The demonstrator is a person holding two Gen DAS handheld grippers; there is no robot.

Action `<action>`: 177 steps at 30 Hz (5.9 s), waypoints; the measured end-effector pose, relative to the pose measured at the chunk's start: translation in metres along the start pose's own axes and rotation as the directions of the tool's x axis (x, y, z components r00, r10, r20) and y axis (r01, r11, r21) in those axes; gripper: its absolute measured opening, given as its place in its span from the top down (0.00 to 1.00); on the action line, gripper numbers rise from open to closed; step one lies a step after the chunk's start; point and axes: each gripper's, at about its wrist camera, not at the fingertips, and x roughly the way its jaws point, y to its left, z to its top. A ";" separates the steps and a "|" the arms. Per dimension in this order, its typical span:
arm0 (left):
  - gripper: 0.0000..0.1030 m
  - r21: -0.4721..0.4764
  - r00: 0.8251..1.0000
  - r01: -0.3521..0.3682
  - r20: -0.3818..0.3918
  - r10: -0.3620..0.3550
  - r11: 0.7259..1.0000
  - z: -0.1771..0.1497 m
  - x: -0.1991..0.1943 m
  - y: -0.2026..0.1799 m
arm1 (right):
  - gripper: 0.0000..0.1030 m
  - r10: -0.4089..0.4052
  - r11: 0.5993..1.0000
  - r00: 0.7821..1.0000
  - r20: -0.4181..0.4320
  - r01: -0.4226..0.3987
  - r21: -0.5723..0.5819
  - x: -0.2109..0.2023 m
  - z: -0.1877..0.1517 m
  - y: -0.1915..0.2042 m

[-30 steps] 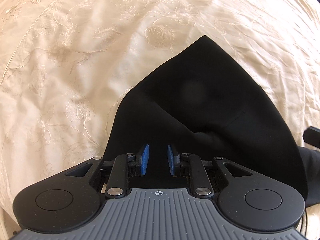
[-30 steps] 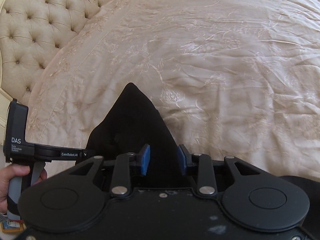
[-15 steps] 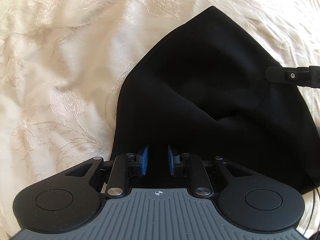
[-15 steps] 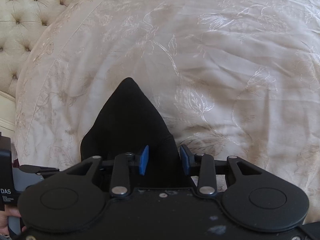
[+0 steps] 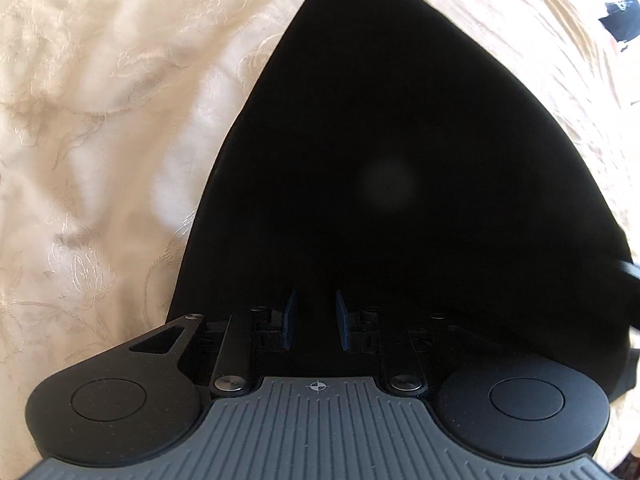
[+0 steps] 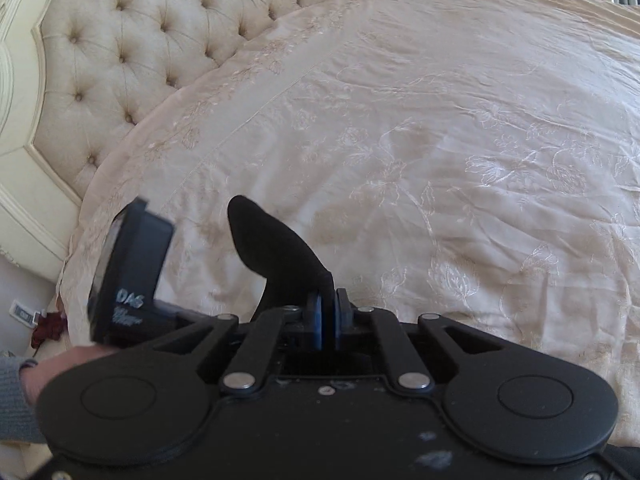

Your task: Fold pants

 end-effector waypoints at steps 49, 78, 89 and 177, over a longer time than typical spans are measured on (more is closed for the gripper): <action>0.68 0.225 0.973 -0.230 0.034 0.228 0.947 -0.051 -0.004 -0.039 | 0.81 -0.128 0.989 0.986 -0.105 0.134 0.058 -0.032 -0.123 -0.001; 0.68 0.242 0.975 -0.198 -0.056 0.217 0.950 -0.084 0.037 -0.127 | 0.70 0.013 1.000 0.936 -0.351 -0.003 0.029 -0.009 -0.107 -0.111; 0.68 0.209 0.992 -0.106 0.084 0.090 0.972 -0.022 -0.013 -0.169 | 0.70 -0.004 0.964 0.991 -0.133 0.040 0.264 -0.053 -0.108 -0.145; 0.69 0.272 0.994 0.018 0.100 -0.047 0.962 -0.089 0.009 -0.154 | 0.72 0.187 0.929 0.955 -0.230 -0.097 0.357 -0.047 -0.102 -0.199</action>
